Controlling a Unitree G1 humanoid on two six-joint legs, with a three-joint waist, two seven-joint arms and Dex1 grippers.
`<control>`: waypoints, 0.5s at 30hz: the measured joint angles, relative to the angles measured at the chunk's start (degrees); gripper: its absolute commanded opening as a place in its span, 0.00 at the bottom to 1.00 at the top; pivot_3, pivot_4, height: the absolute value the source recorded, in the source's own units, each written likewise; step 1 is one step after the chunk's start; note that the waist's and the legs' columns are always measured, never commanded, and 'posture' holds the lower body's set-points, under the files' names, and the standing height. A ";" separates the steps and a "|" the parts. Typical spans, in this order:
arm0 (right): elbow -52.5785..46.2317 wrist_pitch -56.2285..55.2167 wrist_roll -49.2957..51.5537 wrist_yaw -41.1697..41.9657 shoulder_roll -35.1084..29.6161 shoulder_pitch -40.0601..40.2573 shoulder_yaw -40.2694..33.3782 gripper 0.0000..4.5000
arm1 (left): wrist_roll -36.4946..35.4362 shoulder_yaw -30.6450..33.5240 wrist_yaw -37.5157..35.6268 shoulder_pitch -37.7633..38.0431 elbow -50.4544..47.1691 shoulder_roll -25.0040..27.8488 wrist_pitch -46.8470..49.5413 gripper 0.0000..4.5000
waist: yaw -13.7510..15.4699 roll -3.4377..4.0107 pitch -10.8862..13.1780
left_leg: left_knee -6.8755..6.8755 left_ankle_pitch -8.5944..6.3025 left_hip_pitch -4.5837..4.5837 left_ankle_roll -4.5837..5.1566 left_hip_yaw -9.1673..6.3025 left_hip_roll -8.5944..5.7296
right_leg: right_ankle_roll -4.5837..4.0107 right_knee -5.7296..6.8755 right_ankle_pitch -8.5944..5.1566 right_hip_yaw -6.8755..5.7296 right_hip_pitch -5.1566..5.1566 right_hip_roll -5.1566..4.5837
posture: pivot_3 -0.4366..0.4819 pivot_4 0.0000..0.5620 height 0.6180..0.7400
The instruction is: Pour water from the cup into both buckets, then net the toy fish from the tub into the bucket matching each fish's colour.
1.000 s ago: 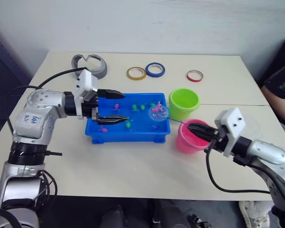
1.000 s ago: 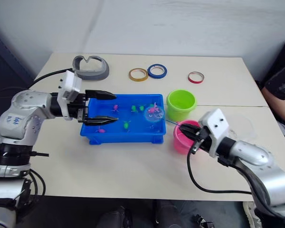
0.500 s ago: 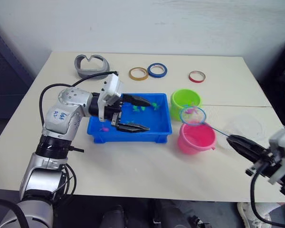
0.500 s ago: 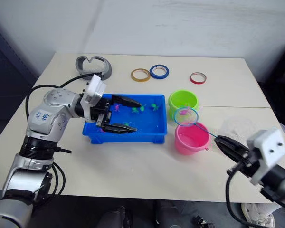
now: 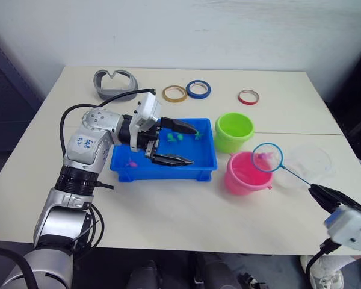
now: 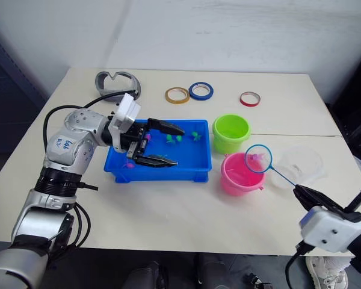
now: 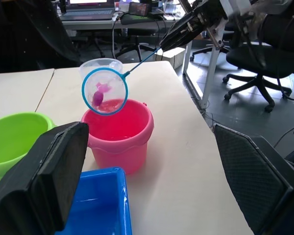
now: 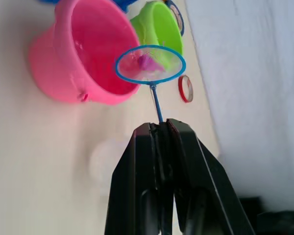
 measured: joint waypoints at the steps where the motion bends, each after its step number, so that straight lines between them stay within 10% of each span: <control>1: 1.04 -2.67 -2.12 -0.92 -0.51 -0.52 -0.12 0.00 | 0.02 0.00 0.00 0.00 0.00 -0.05 -0.03 0.99 | 0.01 0.00 0.00 | 0.00 0.01 0.01 -0.02 -0.01 0.00 | 0.00 0.02 0.00 0.00 0.00 0.00 | 0.48 0.27 1.00; 10: 9.79 -21.63 -12.72 -8.24 -3.90 -3.29 -3.99 0.00 | 0.35 0.03 0.34 0.00 0.45 -0.16 -1.07 0.99 | 0.02 0.01 0.00 | 0.00 0.01 0.03 -0.02 0.03 0.01 | 0.00 0.03 0.00 0.02 0.00 0.00 | 0.48 0.27 1.00; 15: 10.59 -12.60 0.79 -5.44 -4.18 -3.20 -2.81 0.00 | 1.86 0.04 0.50 0.25 2.84 0.72 -2.37 0.99 | -0.11 0.01 0.00 | 0.00 0.02 0.07 -0.03 0.06 0.03 | 0.00 0.07 0.00 0.03 0.01 0.01 | 0.48 0.27 1.00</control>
